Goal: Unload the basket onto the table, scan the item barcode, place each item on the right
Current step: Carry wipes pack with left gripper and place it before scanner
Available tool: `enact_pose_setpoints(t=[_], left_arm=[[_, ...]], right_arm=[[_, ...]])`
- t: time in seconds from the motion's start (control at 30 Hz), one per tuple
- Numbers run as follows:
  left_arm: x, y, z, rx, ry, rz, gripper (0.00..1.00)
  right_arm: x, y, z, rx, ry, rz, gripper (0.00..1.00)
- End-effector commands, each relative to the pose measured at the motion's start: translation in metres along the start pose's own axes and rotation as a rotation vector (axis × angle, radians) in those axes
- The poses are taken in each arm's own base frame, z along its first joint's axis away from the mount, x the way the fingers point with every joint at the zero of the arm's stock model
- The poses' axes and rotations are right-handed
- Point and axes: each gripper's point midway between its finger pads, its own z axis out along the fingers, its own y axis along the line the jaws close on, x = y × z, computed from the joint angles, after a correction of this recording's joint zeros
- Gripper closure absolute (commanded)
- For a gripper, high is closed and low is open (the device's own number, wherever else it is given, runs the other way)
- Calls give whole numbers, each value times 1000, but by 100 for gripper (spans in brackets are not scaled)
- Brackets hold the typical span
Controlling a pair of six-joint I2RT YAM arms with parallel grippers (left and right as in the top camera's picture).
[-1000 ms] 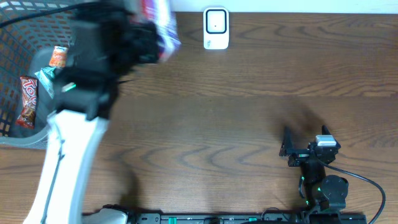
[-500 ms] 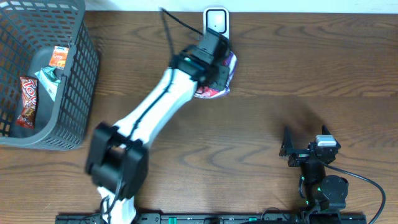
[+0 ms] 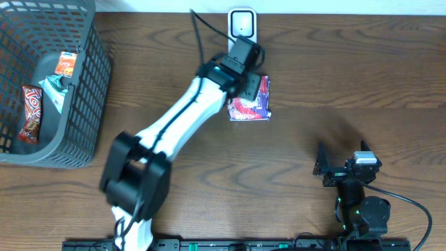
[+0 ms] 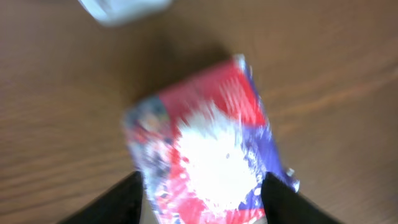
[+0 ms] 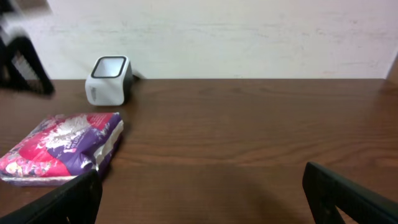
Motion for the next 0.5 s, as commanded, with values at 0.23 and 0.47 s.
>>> enact_pose_setpoints(t=[0.23,0.47], left_arm=[[-84,134,-213,-347,-473,-209,32],[-54,234,-306,-505,-610,-526,31]], right_arm=[[1,-1,0,5,1,-11,1],[1,-1,0,5,1,-11,1]])
